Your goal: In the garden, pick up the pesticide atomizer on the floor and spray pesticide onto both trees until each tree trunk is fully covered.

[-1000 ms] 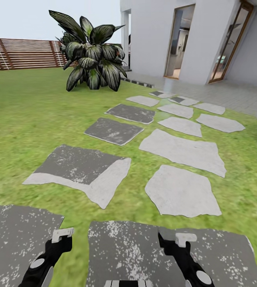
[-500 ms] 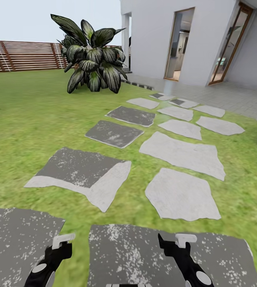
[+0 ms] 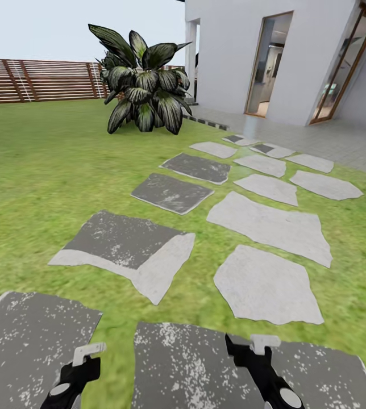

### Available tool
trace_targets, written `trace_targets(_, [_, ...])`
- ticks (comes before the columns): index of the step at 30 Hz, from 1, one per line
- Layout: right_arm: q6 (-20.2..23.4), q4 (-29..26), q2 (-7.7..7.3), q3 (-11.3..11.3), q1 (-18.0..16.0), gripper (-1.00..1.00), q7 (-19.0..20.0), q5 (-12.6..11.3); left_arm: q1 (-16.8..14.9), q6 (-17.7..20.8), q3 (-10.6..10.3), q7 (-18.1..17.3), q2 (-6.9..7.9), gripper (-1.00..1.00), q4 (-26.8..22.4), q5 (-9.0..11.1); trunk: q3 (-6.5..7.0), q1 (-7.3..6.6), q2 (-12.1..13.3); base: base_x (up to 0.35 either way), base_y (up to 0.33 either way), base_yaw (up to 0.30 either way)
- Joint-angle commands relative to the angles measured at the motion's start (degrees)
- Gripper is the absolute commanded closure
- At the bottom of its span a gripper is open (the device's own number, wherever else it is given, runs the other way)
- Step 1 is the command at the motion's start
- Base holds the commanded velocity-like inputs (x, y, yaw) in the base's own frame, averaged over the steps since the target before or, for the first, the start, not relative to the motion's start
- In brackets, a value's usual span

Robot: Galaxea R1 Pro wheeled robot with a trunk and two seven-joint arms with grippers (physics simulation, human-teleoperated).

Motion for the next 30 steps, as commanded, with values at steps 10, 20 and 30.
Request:
trace_targets(10, [0.0, 0.1, 0.07, 0.0, 0.5, -1.00, -0.1, -0.1, -0.3, 0.3, -0.1, 0.4, -0.05, 1.00, 0.1, 0.0, 1.83, -2.20, 4.0, 0.000, 0.000, 0.014])
trace_targets(20, [0.0, 0.2, 0.10, 0.0, 0.4, -1.00, -0.2, -0.1, -0.3, 0.3, -0.1, 0.5, -0.03, 1.00, 0.3, -0.1, 4.15, -4.40, 8.0, 0.000, 0.000, 0.196])
trace_targets(30, [-0.1, 4.2, 0.35, 0.2, 0.5, -1.00, -0.2, -0.1, 0.4, -0.7, 0.2, 0.6, 0.18, 1.00, 3.5, 0.1, 6.50, -6.60, 12.0, 0.000, 0.000, 0.222])
